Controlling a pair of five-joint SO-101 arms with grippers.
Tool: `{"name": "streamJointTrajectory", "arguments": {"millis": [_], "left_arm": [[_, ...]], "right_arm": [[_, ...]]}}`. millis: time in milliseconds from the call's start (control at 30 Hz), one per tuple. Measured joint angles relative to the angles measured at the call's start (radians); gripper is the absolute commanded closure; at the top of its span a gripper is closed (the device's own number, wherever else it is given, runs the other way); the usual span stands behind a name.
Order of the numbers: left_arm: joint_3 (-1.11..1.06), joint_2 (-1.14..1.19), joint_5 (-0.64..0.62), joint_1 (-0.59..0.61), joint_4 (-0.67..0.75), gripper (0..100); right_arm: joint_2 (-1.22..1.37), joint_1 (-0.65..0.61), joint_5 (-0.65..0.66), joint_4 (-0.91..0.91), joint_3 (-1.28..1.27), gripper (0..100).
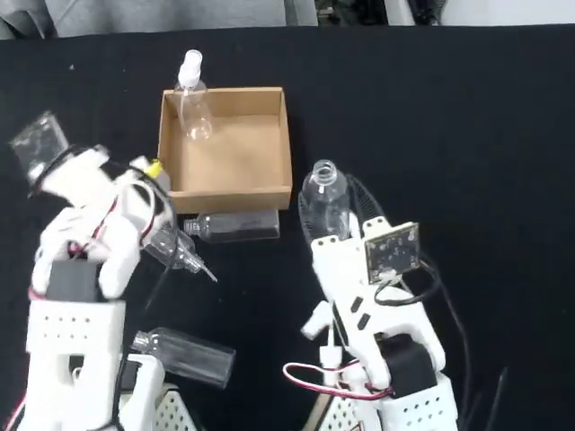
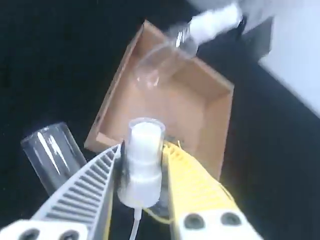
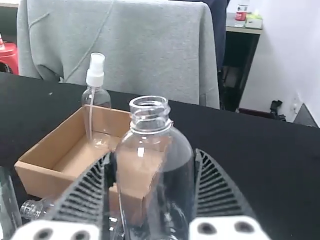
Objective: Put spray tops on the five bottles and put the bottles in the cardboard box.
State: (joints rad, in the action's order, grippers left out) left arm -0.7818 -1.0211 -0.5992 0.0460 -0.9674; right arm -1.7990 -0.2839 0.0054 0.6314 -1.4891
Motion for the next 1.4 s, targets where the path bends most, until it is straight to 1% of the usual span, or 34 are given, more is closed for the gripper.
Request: {"name": "streamJointTrajectory", "arguments": {"millis": [233, 333, 533, 700, 800, 1133, 1267, 1400], "left_arm": [[-0.123, -0.187, -0.014, 0.066, 0.086, 97], [-0.15, -0.235, -0.014, 0.066, 0.118, 97], [-0.192, -0.299, -0.014, 0.072, 0.178, 97], [-0.229, -0.342, -0.098, 0.138, 0.221, 97], [-0.238, -0.362, -0.127, 0.167, 0.232, 97], [-0.258, -0.434, -0.207, 0.178, 0.238, 97], [-0.258, -0.462, -0.255, 0.206, 0.239, 97], [-0.305, -0.497, -0.296, 0.245, 0.265, 97]], "right_arm": [[0.0, -0.006, 0.0, 0.0, 0.0, 93.8], [0.0, -0.049, 0.003, 0.0, -0.002, 93.8], [0.0, -0.123, 0.121, 0.0, -0.049, 93.8], [0.0, -0.143, 0.141, -0.002, -0.051, 93.8], [0.0, -0.144, 0.141, -0.002, -0.054, 93.8], [0.0, -0.15, 0.149, -0.003, -0.069, 93.9], [0.0, -0.203, 0.218, -0.003, -0.097, 93.9], [0.0, -0.218, 0.264, -0.003, -0.12, 93.9]]}}
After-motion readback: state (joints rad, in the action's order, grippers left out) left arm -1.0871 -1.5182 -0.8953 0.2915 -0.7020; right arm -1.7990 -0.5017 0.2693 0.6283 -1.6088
